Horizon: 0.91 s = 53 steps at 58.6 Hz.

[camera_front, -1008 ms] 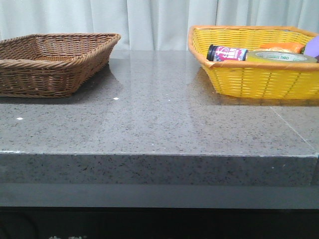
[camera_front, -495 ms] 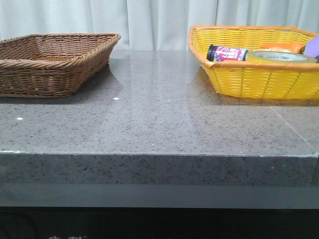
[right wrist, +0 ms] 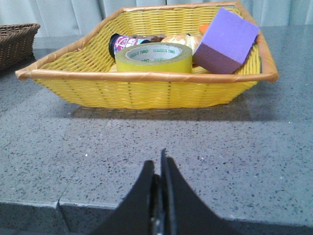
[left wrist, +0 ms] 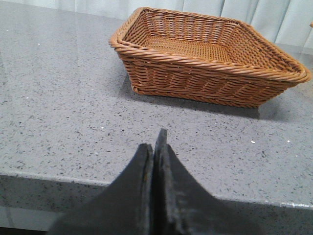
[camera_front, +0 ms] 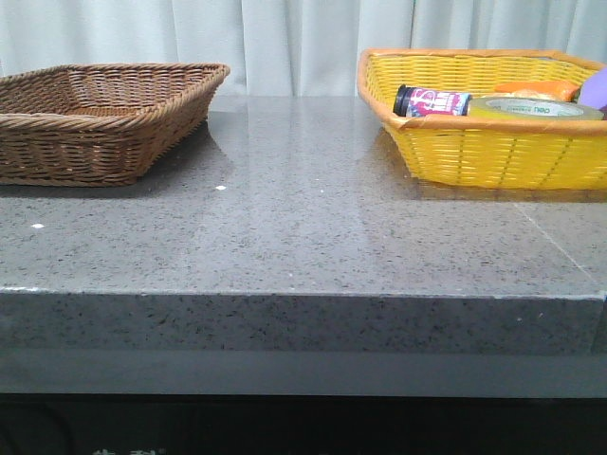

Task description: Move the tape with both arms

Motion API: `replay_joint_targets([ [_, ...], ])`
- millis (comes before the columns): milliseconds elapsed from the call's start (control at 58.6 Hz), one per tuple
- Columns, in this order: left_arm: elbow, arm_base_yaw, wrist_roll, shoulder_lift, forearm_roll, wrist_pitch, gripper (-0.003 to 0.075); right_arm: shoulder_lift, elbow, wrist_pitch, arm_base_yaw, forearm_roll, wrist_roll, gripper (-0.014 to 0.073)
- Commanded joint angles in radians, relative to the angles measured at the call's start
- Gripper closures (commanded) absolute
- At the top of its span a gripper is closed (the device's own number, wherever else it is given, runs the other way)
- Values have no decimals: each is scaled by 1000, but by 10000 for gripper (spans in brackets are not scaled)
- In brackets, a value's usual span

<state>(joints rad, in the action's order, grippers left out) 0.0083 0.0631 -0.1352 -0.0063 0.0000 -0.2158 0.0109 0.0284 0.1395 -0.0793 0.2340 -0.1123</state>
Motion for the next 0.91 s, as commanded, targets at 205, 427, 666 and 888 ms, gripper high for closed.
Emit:
replay_joint_targets([
  [205, 38, 1, -3, -16, -6, 89, 740, 26, -27, -78, 7, -4, 0, 714],
  [427, 38, 1, -3, -16, 0, 89, 740, 26, -27, -80, 7, -4, 0, 714],
  [666, 38, 1, -3, -16, 0, 89, 740, 26, -27, -80, 7, -4, 0, 714],
  [888, 38, 1, -3, -16, 0, 165, 740, 26, -28, -79, 7, -4, 0, 714],
])
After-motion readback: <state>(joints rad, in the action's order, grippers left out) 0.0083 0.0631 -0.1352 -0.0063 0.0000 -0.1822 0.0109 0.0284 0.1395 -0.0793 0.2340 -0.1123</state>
